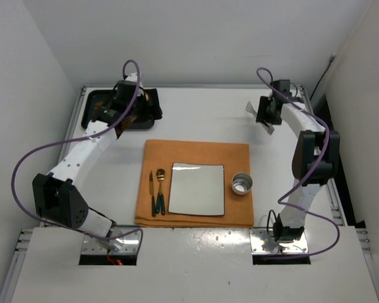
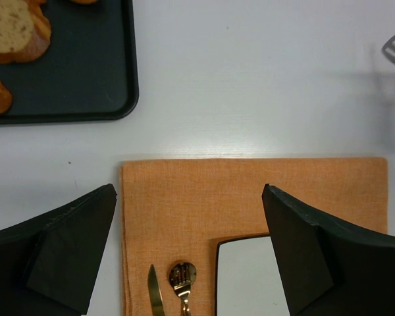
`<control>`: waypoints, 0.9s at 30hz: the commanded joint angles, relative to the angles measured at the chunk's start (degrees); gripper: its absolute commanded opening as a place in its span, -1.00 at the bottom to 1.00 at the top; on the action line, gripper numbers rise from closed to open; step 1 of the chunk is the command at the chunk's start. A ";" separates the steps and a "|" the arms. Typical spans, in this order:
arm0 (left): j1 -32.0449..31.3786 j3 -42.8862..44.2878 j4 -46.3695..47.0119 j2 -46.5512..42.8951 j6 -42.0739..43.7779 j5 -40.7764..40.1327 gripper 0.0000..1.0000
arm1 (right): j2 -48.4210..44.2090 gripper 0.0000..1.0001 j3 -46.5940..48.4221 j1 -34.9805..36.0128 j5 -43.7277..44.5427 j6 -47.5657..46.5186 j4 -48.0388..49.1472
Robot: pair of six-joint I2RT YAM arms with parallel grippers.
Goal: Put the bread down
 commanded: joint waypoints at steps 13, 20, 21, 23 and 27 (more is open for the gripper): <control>4.88 3.98 -2.27 -10.88 -3.79 -4.58 0.99 | -4.76 0.04 21.29 13.48 -10.98 2.50 -9.86; 10.33 4.77 -6.31 -11.50 -7.39 -6.43 0.99 | 7.26 0.04 41.55 27.18 -8.96 1.79 -12.06; 10.94 4.77 -6.31 -12.02 -7.40 -5.29 0.99 | 9.20 0.04 44.21 28.33 -8.96 1.19 -12.76; 12.79 4.77 -6.31 -12.63 -8.09 -4.33 0.99 | 14.98 0.04 51.84 31.23 -7.56 0.66 -13.38; 15.07 4.77 -6.84 -13.78 -9.51 -3.79 0.99 | 20.63 0.04 56.99 33.71 -7.03 0.65 -8.57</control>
